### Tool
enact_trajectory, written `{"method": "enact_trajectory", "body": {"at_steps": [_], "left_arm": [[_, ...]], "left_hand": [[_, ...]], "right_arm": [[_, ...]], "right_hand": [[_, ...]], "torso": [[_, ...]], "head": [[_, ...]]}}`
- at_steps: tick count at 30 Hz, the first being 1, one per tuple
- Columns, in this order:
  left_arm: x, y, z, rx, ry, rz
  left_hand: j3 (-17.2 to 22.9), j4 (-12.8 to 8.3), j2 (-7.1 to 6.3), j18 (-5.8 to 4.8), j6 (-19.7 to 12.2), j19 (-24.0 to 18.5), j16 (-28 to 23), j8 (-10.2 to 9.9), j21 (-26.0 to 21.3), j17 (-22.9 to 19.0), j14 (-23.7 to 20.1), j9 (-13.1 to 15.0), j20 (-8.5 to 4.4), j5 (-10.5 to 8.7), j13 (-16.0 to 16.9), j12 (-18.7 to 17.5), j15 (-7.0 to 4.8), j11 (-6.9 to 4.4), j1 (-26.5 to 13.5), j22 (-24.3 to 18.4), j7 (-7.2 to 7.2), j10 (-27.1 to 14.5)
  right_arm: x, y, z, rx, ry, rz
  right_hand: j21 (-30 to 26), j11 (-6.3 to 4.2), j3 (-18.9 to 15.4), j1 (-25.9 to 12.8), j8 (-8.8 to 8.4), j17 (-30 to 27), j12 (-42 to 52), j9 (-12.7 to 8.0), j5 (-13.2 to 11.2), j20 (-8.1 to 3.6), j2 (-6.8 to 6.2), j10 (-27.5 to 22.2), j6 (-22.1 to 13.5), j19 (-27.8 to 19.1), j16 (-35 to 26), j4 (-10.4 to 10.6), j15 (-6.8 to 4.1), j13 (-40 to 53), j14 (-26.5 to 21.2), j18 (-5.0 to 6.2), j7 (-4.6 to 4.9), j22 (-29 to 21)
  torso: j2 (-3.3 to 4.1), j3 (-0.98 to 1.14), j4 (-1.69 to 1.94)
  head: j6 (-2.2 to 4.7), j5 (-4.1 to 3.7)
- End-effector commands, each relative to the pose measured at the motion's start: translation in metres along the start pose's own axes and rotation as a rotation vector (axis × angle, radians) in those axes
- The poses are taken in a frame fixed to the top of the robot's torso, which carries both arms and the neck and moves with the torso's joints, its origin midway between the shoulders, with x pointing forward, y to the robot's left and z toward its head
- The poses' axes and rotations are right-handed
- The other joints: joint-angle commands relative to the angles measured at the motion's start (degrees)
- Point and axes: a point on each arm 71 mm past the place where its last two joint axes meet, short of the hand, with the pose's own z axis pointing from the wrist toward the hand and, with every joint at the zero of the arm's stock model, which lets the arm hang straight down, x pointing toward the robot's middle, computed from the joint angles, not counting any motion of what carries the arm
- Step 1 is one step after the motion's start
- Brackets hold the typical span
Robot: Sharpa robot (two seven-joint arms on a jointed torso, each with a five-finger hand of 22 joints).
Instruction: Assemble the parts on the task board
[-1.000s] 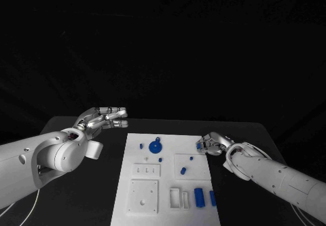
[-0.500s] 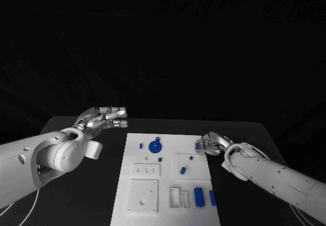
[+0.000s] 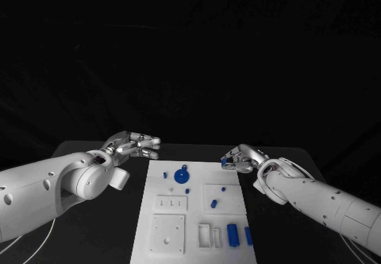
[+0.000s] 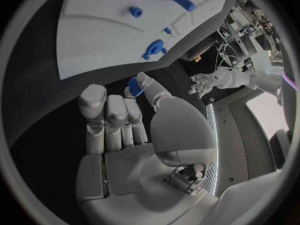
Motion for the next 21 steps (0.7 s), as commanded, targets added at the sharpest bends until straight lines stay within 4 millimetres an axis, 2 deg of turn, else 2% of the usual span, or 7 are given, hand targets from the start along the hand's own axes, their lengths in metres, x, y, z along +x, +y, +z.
{"method": "enact_trajectory", "body": {"at_steps": [1, 9, 13, 14, 16, 18, 21], "left_arm": [[0.012, 0.010, 0.005, -0.141, 0.093, 0.122], [0.033, 0.024, 0.019, -0.325, 0.169, 0.229], [0.040, 0.030, 0.024, -0.382, 0.182, 0.256], [0.042, 0.031, 0.025, -0.390, 0.184, 0.261], [0.044, 0.032, 0.027, -0.401, 0.189, 0.267], [0.047, 0.033, 0.029, -0.406, 0.191, 0.272], [0.051, 0.034, 0.032, -0.409, 0.191, 0.279]], "left_hand": [[-0.84, 0.56, 0.70, -1.15, 0.70, 0.99, 2.40, 0.21, 1.16, 0.81, 1.11, 0.05, -0.68, 0.16, 0.06, 0.26, -0.58, -0.61, -0.47, 0.54, -0.27, 1.80], [-2.78, 4.30, -0.12, -1.98, 2.99, 2.44, 12.53, 0.37, 5.37, 4.87, 1.27, 0.61, -2.68, -0.73, 0.31, 0.66, -2.37, -2.32, -3.18, 2.86, -1.29, 7.34], [-2.65, 6.56, -1.38, -2.61, 4.02, 1.92, 23.83, 0.80, 9.56, 10.21, -1.64, 2.20, -3.89, 1.31, 1.03, 2.45, -3.48, -3.39, -6.76, 5.64, -1.97, 10.61], [-2.13, 7.02, -2.05, -2.61, 3.56, 0.20, 30.42, 0.77, 11.93, 13.37, -5.69, 3.96, -3.93, 2.16, 1.34, 4.00, -3.54, -3.38, -8.07, 7.43, -1.81, 9.97], [-1.66, 7.47, -2.65, -2.61, 2.25, -1.76, 35.41, 2.51, 14.01, 14.89, -8.55, 6.43, -3.73, 2.78, 2.35, 6.65, -3.43, -3.41, -9.50, 9.13, -1.93, 8.65], [-1.09, 8.22, -2.83, -2.61, 0.64, -3.38, 39.31, 5.35, 16.09, 15.31, -10.52, 9.90, -3.74, 2.71, 3.62, 9.72, -3.39, -3.48, -10.58, 10.81, -2.18, 7.23], [0.11, 9.48, -3.63, -2.61, -2.26, -5.45, 43.71, 10.97, 18.96, 13.92, -12.13, 18.96, -3.84, 3.25, 5.33, 14.29, -3.54, -3.73, -12.43, 13.12, -2.79, 5.09]], "right_arm": [[0.001, 0.015, 0.006, 0.048, 0.046, -0.076], [0.007, 0.072, 0.019, -0.011, 0.089, -0.124], [0.016, 0.095, 0.024, -0.042, 0.110, -0.126], [0.018, 0.101, 0.025, -0.049, 0.116, -0.124], [0.023, 0.109, 0.027, -0.060, 0.125, -0.120], [0.027, 0.116, 0.028, -0.070, 0.135, -0.118], [0.034, 0.127, 0.030, -0.085, 0.152, -0.118]], "right_hand": [[0.05, -0.41, 0.28, -0.08, 0.21, 0.05, 0.10, 0.07, -0.91, -0.41, 0.49, 0.17, 0.41, 3.23, 0.10, 0.44, -0.45, 0.11, 0.07, -0.24, 0.04, 5.87], [-0.15, -0.40, 0.60, 0.08, 0.20, 0.08, -0.11, 0.06, -1.97, -0.38, -0.61, 0.11, 0.34, 3.21, -0.17, 2.19, -0.44, 0.08, 0.13, -0.23, 0.00, 5.82], [-0.28, -0.36, 0.75, 0.11, 0.19, 0.02, -0.31, 0.05, -1.57, -0.37, -0.78, -0.04, 0.07, 3.20, -0.35, 2.53, -0.42, -0.03, 0.12, -0.21, 0.08, 5.80], [-0.33, -0.36, 0.76, 0.09, 0.19, 0.02, -0.33, 0.05, -1.49, -0.37, -0.78, -0.06, 0.02, 3.19, -0.35, 2.57, -0.42, -0.04, 0.12, -0.21, 0.09, 5.78], [-0.37, -0.34, 0.67, -0.08, 0.19, -0.02, -0.38, 0.04, -1.52, -0.36, -0.79, -0.10, -0.09, 3.19, -0.42, 2.75, -0.40, -0.07, 0.11, -0.20, 0.09, 5.77], [-0.41, -0.34, 0.63, -0.11, 0.19, -0.02, -0.42, 0.04, -1.44, -0.36, -0.80, -0.14, -0.13, 3.19, -0.43, 2.79, -0.40, -0.10, 0.11, -0.19, 0.10, 5.76], [-0.45, -0.33, 0.52, -0.11, 0.21, -0.01, -0.42, 0.05, -1.14, -0.35, -0.85, -0.16, -0.19, 3.19, -0.44, 2.88, -0.40, -0.09, 0.12, -0.17, 0.11, 5.75]], "torso": [[-0.82, -0.05, -0.49], [-2.12, -0.16, -0.70], [-2.59, -0.21, -0.76], [-2.66, -0.20, -0.77], [-2.79, -0.18, -0.77], [-2.93, -0.19, -0.78], [-3.07, -0.23, -0.80]], "head": [[0.14, 0.76], [0.23, 2.62], [-0.12, 3.23], [-0.16, 3.28], [-0.25, 3.28], [-0.44, 3.19], [-0.60, 3.15]]}}
